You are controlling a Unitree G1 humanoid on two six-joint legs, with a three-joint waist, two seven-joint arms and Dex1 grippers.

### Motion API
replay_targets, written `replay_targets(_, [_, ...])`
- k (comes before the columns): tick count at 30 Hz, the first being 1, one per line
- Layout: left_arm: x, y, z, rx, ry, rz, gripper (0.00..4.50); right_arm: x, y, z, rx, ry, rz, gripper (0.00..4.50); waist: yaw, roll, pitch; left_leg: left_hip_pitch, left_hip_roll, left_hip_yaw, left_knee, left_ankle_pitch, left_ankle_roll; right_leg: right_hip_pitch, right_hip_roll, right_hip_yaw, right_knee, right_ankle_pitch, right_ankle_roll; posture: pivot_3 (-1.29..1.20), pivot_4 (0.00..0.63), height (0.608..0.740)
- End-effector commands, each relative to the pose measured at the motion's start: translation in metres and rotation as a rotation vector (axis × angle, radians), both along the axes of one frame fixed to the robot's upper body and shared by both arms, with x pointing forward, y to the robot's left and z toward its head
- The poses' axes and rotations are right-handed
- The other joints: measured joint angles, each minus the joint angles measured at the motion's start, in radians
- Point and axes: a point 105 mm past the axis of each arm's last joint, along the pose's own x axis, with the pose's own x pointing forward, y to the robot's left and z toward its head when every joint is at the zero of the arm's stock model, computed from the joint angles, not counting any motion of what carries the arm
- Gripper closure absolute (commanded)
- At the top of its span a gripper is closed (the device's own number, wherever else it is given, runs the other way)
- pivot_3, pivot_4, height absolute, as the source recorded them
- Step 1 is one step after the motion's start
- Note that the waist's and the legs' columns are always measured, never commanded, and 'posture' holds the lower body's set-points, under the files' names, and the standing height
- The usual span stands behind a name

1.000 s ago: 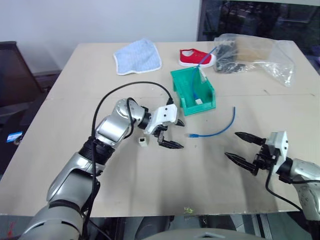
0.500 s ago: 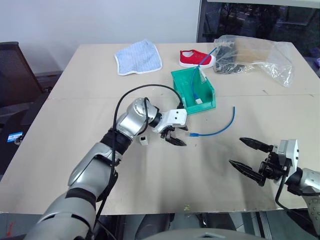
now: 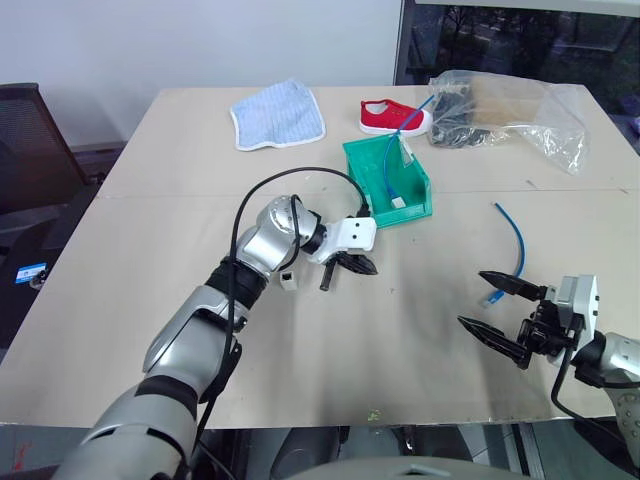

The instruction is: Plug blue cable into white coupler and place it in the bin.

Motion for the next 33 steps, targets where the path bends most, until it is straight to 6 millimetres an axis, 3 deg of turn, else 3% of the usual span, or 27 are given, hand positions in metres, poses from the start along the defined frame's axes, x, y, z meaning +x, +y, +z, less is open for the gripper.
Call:
replay_targets(1, [-0.003,-0.006,0.011,-0.065,0.026,-0.016,4.24,0.000,0.001,0.009,-0.009,-0.040,0.002,0.00,0.000,0.000,0.000,0.000,0.000,0.000,0.000,0.000,0.000,0.000,0.000,0.000,0.000,0.000,0.000,0.00,0.150,0.740])
replay_targets(6, [-0.013,-0.013,0.021,-0.086,0.040,-0.069,2.54,0.005,-0.014,0.006,-0.087,-0.054,-0.050,0.00,0.000,0.000,0.000,0.000,0.000,0.000,0.000,0.000,0.000,0.000,0.000,0.000,0.000,0.000,0.000,0.00,0.150,0.740])
replay_targets(12, [-0.014,-0.009,0.043,-0.092,-0.047,-0.102,0.02,0.021,-0.041,-0.001,-0.336,-0.056,-0.080,0.00,-0.004,0.000,0.000,0.000,0.000,0.001,0.000,0.000,0.000,0.000,0.001,0.001,0.000,0.000,0.000,0.00,0.150,0.740])
replay_targets(14, [-0.014,-0.007,0.050,-0.083,-0.077,-0.109,0.02,0.030,-0.050,-0.006,-0.469,-0.040,-0.071,0.00,-0.002,0.000,0.000,0.000,0.000,0.002,0.001,0.000,0.000,0.000,0.001,0.001,0.001,0.000,0.000,0.00,0.150,0.740])
replay_targets(18, [-0.032,0.010,0.063,-0.022,-0.051,-0.165,0.02,0.052,-0.061,-0.005,-0.691,-0.029,0.037,0.00,-0.009,0.000,0.000,0.000,0.000,0.006,0.001,0.000,0.000,-0.001,0.002,0.004,0.001,0.001,0.001,0.00,0.150,0.740])
replay_targets(27, [-0.067,0.046,0.089,-0.142,-0.010,-0.042,0.02,0.063,-0.049,-0.006,-0.864,0.148,0.364,0.00,-0.020,0.000,0.001,-0.002,0.002,0.006,0.000,0.000,0.001,-0.003,0.000,0.006,-0.002,0.001,0.001,0.00,0.150,0.740])
replay_targets(33, [-0.084,0.064,0.090,-0.197,0.026,0.103,0.02,0.072,-0.043,-0.014,-0.870,0.175,0.391,0.00,-0.018,0.000,0.001,-0.002,0.002,0.007,0.001,-0.001,0.001,-0.003,0.000,0.006,-0.001,0.001,0.001,0.00,0.150,0.740])
